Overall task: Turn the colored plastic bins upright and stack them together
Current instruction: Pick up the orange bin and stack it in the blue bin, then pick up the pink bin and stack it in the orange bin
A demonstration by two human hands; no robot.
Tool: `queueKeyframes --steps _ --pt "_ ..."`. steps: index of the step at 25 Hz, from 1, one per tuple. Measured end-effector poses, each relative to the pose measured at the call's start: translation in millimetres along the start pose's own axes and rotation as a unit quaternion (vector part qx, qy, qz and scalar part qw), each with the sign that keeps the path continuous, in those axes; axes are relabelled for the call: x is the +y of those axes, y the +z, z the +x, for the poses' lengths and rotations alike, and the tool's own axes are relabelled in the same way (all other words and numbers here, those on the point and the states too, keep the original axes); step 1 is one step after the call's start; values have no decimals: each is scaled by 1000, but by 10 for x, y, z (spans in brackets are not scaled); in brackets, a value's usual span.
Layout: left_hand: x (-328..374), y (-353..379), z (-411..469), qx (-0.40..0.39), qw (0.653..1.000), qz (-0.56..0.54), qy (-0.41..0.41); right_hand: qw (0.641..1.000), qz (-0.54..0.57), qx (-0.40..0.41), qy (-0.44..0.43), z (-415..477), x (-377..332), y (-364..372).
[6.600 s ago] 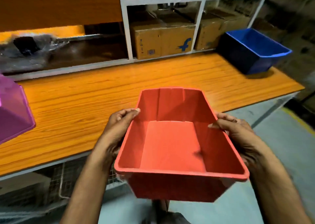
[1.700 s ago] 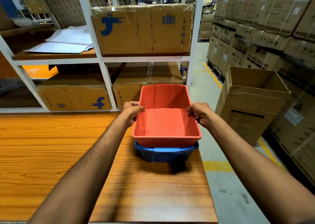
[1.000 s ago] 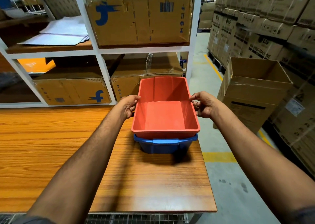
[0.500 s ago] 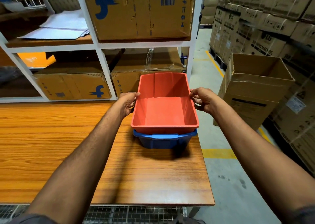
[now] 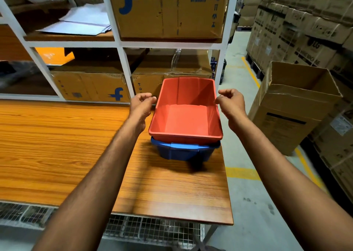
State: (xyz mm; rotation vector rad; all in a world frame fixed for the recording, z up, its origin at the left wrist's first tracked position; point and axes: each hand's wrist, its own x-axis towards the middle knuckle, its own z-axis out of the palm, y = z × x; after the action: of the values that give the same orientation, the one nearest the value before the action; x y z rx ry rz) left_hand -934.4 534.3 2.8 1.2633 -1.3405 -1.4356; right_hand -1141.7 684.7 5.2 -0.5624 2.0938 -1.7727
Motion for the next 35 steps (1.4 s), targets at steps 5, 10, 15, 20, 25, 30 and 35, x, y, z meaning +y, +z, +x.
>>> queueKeyframes --steps 5,10,15,20,25,30,35 --pt "-36 -275 -591 3 994 20 111 985 -22 -124 -119 -564 -83 -146" --pt "-442 -710 -1362 61 977 72 189 959 11 -252 -128 -1213 -26 -51" --pt "-1012 -1311 -2129 82 952 206 211 923 -19 -362 -132 -2053 277 290" --pt "-1340 -2322 -2654 96 936 293 167 899 -38 -415 -133 -3074 471 807" --pt "-1505 -3567 -2978 153 911 359 132 872 -34 -474 -115 -4113 565 1546" --pt "-1626 -4663 -3045 220 894 380 93 835 -29 -535 -122 -4953 482 2392" --pt "-1717 -5502 -2820 267 902 332 71 804 -30 -577 -139 -5334 357 3286"
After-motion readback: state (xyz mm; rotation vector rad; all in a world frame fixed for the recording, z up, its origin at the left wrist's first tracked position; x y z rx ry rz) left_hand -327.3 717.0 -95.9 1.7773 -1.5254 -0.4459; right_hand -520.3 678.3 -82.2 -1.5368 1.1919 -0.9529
